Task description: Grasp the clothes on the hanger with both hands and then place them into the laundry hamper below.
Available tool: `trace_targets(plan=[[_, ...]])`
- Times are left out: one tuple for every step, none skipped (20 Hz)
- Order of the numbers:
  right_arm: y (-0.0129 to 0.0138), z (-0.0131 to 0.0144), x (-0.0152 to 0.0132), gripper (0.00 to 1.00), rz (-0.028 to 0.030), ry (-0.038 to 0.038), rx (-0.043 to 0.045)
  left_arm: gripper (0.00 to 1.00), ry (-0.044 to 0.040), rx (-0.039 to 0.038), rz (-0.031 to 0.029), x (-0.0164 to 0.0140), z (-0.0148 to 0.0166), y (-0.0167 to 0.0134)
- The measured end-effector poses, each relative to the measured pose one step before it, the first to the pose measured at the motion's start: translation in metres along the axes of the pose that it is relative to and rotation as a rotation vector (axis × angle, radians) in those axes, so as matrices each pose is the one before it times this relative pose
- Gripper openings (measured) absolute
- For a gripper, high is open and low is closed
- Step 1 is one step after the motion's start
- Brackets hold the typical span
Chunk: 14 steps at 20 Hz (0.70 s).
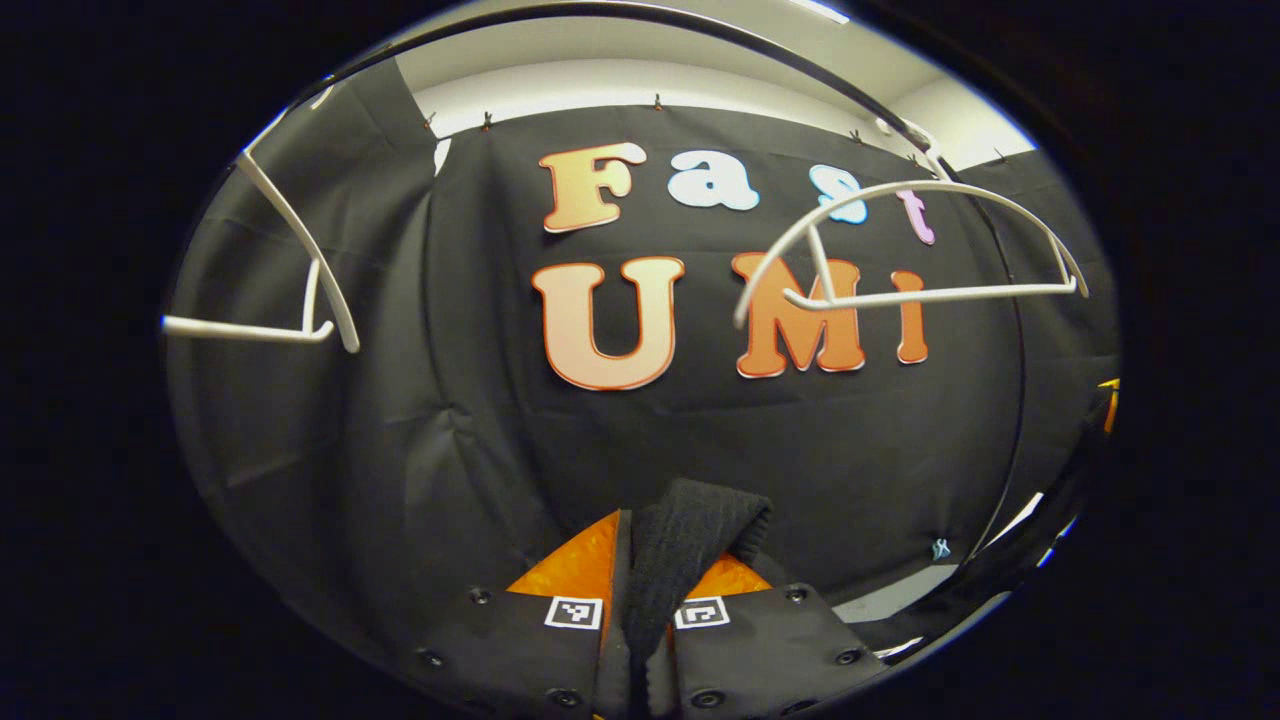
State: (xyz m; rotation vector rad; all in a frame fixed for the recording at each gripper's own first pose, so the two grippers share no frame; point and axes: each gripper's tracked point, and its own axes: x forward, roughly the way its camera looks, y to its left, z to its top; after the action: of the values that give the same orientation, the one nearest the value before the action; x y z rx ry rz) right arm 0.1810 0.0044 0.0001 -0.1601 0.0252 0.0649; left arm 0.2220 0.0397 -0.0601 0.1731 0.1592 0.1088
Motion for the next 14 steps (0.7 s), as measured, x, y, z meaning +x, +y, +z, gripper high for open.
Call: trace_targets(plan=[[0.01311, -0.00861, -0.00086, 0.00, 0.02593, 0.01099, 0.00866, 0.14, 0.02274, -0.00674, -0.01860, -0.00511, -0.01195, -0.01023], [0.01368, -0.00995, 0.00052, 0.00, 0.02206, 0.01845, 0.00411, 0.14, 0.02751, -0.00614, -0.01542, -0.00291, -0.01556, -0.00731], [0.01177, -0.01238, 0.00374, 0.00, 0.02066, 0.02332, 0.00147, 0.14, 0.03465, -0.00638, -0.01390, -0.00354, -0.01588, -0.00802], [0.01208, -0.01462, 0.00146, 0.00, 0.01952, 0.02225, -0.00203, 0.14, 0.04140, -0.00255, -0.01225, -0.00055, -0.02156, -0.00755], [0.01168, -0.01766, 0.00450, 0.00, 0.01431, 0.02870, -0.00360, 0.14, 0.04862, 0.00458, -0.01047, 0.00041, -0.02197, -0.00751], [0.01270, -0.02075, 0.00273, 0.00, 0.01961, 0.03691, -0.00069, 0.14, 0.04859, 0.00620, -0.00781, 0.00295, -0.02294, -0.00703], [0.01445, -0.02749, 0.00076, 0.00, 0.02001, 0.05116, 0.00162, 0.14, 0.05096, 0.00641, -0.00747, 0.00174, -0.02132, -0.00758], [0.01170, -0.02281, 0.00140, 0.00, 0.02202, 0.05133, 0.00695, 0.14, 0.05051, 0.00080, -0.01602, 0.00046, -0.02072, -0.00829], [0.00937, -0.02028, 0.00342, 0.00, 0.01837, 0.04750, 0.00987, 0.14, 0.03951, 0.00031, -0.01648, 0.00330, -0.01801, -0.00966], [0.00654, -0.01762, 0.00534, 0.00, 0.01325, 0.03713, 0.00955, 0.14, 0.03450, 0.00610, -0.01018, 0.00312, -0.01655, -0.00643], [0.00617, -0.01675, 0.00277, 0.01, 0.01042, 0.03742, 0.00611, 0.14, 0.03090, 0.01445, -0.00588, 0.00187, -0.01607, -0.00477], [0.00608, -0.01739, 0.00334, 0.02, 0.00472, 0.03470, 0.00556, 0.14, 0.03077, 0.01553, -0.00422, -0.00017, -0.01611, -0.00404], [0.00350, -0.01491, 0.00497, 0.02, 0.00256, 0.03246, 0.00571, 0.14, 0.03943, 0.01062, -0.01491, 0.00097, -0.01711, -0.00719], [0.00294, -0.01264, 0.00390, 0.03, 0.00426, 0.02463, 0.00768, 0.14, 0.03115, 0.00371, -0.01283, 0.00265, -0.01198, -0.00784]])
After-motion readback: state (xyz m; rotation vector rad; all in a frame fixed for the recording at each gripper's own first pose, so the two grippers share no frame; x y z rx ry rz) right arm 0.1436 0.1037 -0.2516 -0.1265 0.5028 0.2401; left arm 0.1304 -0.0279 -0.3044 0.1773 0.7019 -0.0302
